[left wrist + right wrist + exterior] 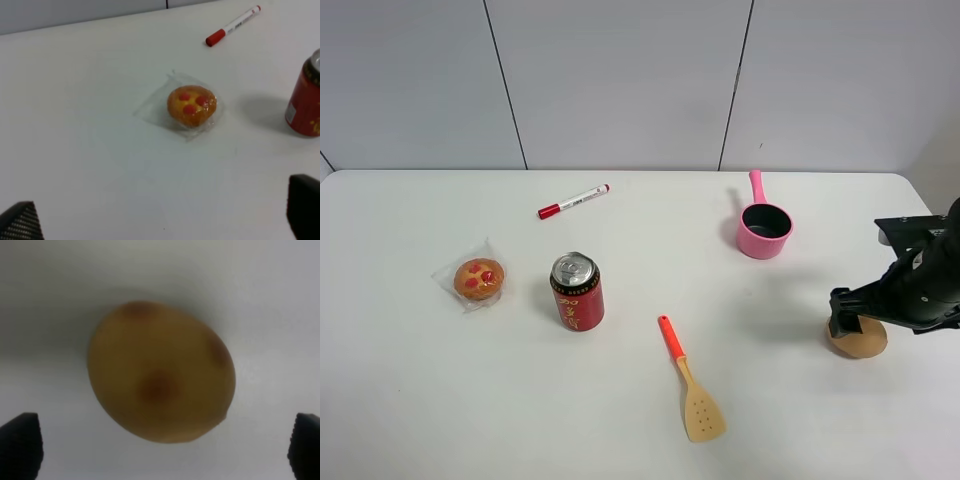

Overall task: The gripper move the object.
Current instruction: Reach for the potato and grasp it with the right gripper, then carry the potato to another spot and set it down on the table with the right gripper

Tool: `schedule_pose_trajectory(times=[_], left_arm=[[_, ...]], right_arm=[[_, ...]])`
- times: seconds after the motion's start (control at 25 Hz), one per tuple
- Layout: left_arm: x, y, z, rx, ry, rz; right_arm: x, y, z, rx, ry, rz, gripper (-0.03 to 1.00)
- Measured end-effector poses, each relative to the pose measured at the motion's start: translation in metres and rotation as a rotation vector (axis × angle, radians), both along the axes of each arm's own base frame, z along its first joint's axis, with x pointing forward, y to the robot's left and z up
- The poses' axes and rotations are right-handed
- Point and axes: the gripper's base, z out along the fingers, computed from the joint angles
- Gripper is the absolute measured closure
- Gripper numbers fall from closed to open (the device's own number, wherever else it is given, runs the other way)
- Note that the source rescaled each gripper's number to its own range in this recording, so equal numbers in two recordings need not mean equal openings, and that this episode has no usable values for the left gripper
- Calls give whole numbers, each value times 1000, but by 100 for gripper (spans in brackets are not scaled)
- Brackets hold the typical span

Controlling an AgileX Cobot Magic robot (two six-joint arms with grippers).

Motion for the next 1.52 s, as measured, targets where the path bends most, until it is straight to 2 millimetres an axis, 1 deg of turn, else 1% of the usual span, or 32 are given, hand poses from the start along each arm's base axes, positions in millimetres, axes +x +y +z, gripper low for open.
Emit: schedule_pose_trajectory(times=[0.32,0.44,0.56,0.68,0.92,1.12,1.32,1.4,1.52], left_arm=[[0,0,0,1,0,0],[0,0,0,1,0,0],[0,0,0,1,0,0],[0,0,0,0,0,0],[0,0,0,0,0,0],[0,0,0,0,0,0],[0,0,0,1,0,0],[0,0,0,1,0,0],[0,0,0,1,0,0]], right_arm=[[9,0,-29,4,53,5,-3],[11,1,-33,5,53,5,-3],[12,1,-32,6,32,7,2],[13,1,-32,7,21,7,12],[14,1,-32,7,17,7,39],[14,1,-32,7,20,7,56],[11,1,-32,5,48,6,81],[9,0,-29,3,62,4,89],[7,1,-14,-1,84,0,95]])
